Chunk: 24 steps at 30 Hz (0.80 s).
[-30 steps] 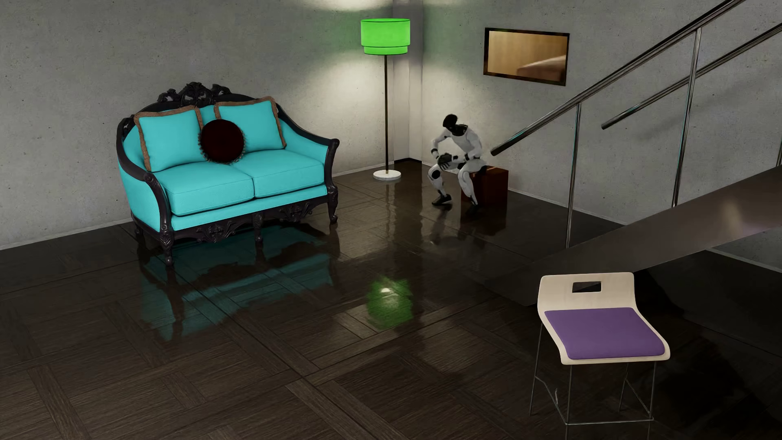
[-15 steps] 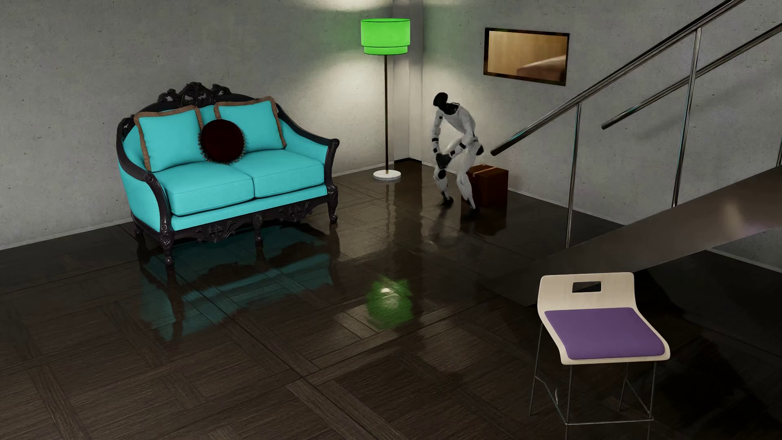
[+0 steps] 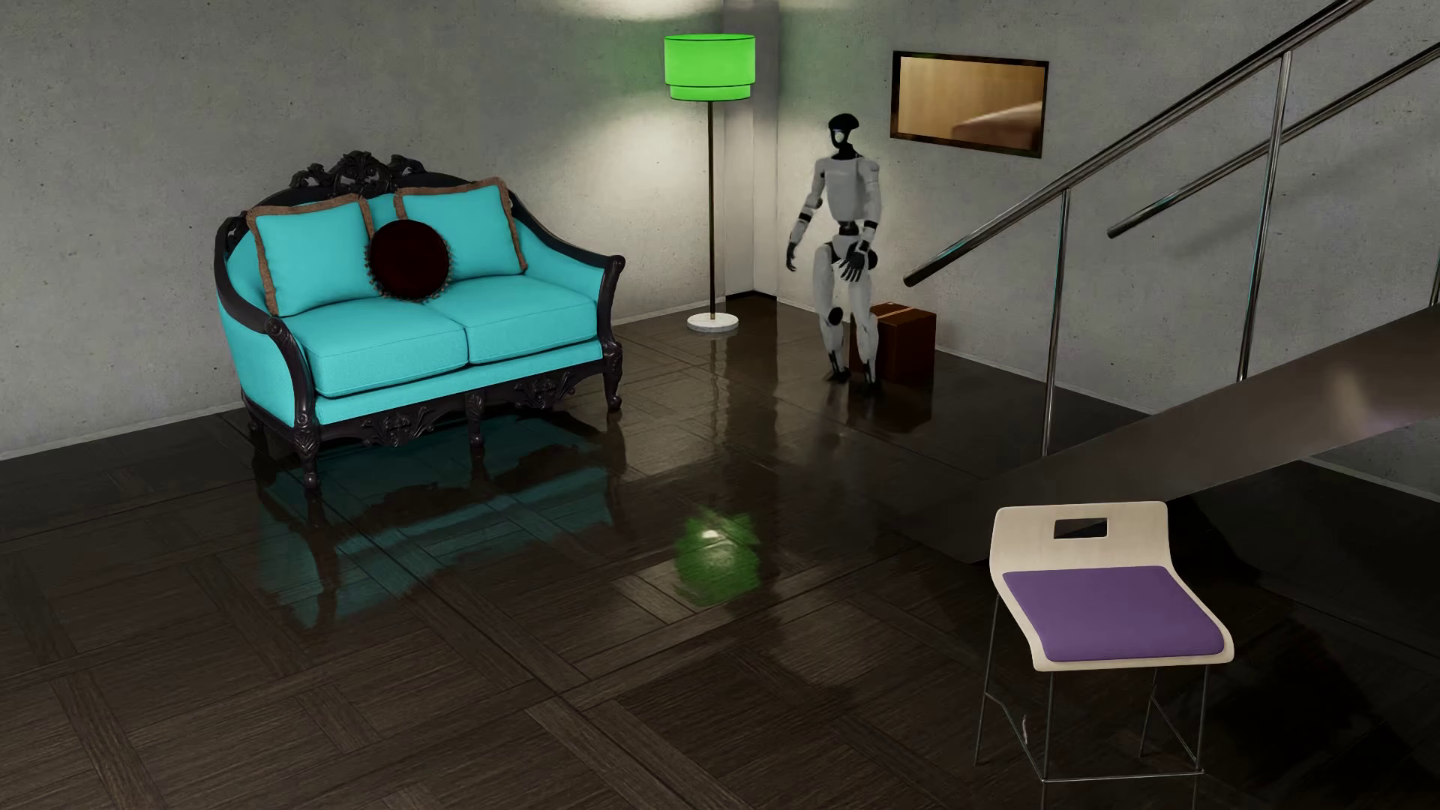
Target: Get off of the dark orange box
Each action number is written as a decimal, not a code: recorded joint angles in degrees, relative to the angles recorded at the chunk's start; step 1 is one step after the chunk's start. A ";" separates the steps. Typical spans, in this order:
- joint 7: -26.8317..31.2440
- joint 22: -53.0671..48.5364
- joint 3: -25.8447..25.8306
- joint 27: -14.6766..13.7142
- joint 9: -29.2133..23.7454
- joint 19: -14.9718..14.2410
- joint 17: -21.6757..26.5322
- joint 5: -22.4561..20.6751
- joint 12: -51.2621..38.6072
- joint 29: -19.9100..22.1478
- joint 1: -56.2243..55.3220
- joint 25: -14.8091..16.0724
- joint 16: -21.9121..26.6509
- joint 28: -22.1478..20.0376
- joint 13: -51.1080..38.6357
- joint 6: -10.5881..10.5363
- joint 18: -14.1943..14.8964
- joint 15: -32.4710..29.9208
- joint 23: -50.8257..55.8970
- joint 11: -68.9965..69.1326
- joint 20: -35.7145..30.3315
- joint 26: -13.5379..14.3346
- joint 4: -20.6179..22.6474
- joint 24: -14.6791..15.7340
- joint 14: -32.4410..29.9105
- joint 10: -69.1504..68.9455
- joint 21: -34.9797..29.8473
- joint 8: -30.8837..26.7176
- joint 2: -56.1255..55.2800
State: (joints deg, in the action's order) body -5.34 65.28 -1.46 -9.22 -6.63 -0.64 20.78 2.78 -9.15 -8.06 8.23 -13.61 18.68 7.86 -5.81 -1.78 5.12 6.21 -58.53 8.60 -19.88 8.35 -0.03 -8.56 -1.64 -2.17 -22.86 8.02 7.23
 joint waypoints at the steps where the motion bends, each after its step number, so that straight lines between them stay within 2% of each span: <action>1: -0.26 3.24 -0.07 1.56 1.13 0.10 -0.63 0.05 0.56 1.47 1.60 0.40 -0.78 -1.09 0.30 0.11 0.07 0.52 -3.94 0.11 0.49 -1.08 0.09 0.29 0.15 0.84 0.32 0.37 1.07; 4: -0.87 8.63 -0.37 3.63 3.58 -0.32 -0.99 0.39 2.78 3.09 4.12 -0.35 -2.81 -2.44 0.42 0.07 0.40 1.37 -10.88 0.35 3.33 -2.68 0.06 0.63 0.92 2.08 0.72 0.53 2.50; 8: -0.98 4.40 -0.59 1.99 5.63 -0.30 1.57 0.55 7.22 0.57 5.13 0.12 -3.82 1.11 3.71 -0.10 0.87 2.03 -6.86 0.46 4.32 -1.14 -0.17 -0.57 1.94 2.09 2.60 0.21 3.23; 11: -0.14 1.75 -0.56 1.79 6.61 -0.31 1.48 0.84 8.86 0.20 5.09 0.20 -5.21 2.83 4.76 -0.21 0.58 2.08 -5.26 0.51 4.40 -0.51 -0.20 -1.29 2.17 2.11 2.85 -0.77 3.04; 15: 0.81 2.38 -0.60 2.56 6.84 -0.46 -0.57 0.69 8.33 0.78 3.97 0.82 -5.54 1.42 4.56 -0.31 -0.13 3.41 -5.26 -0.10 4.16 -1.22 -0.51 -0.28 1.85 1.31 2.64 -2.96 3.03; 18: 0.63 1.72 -0.66 1.87 6.33 0.13 -0.99 0.43 7.57 0.04 4.28 0.52 -4.02 2.01 5.31 -0.07 -0.42 2.14 -2.96 0.04 3.13 -0.65 -0.29 -0.86 1.81 1.53 2.69 -2.26 3.15; 24: 0.09 3.69 -0.57 1.81 6.01 0.56 -1.37 0.18 6.77 -0.24 4.95 -0.07 -3.79 0.06 4.73 -0.13 -0.23 2.00 -4.39 0.04 3.48 -1.21 -0.01 0.63 1.98 2.14 1.70 -0.64 3.52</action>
State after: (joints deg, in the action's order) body -5.26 68.97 -2.03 -7.41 -0.62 -0.08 19.42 2.96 -2.38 -8.30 13.18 -13.69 14.90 7.92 -1.08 -1.91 4.89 8.20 -62.92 8.63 -16.40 7.14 -0.03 -7.93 0.34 -0.03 -21.17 7.38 10.75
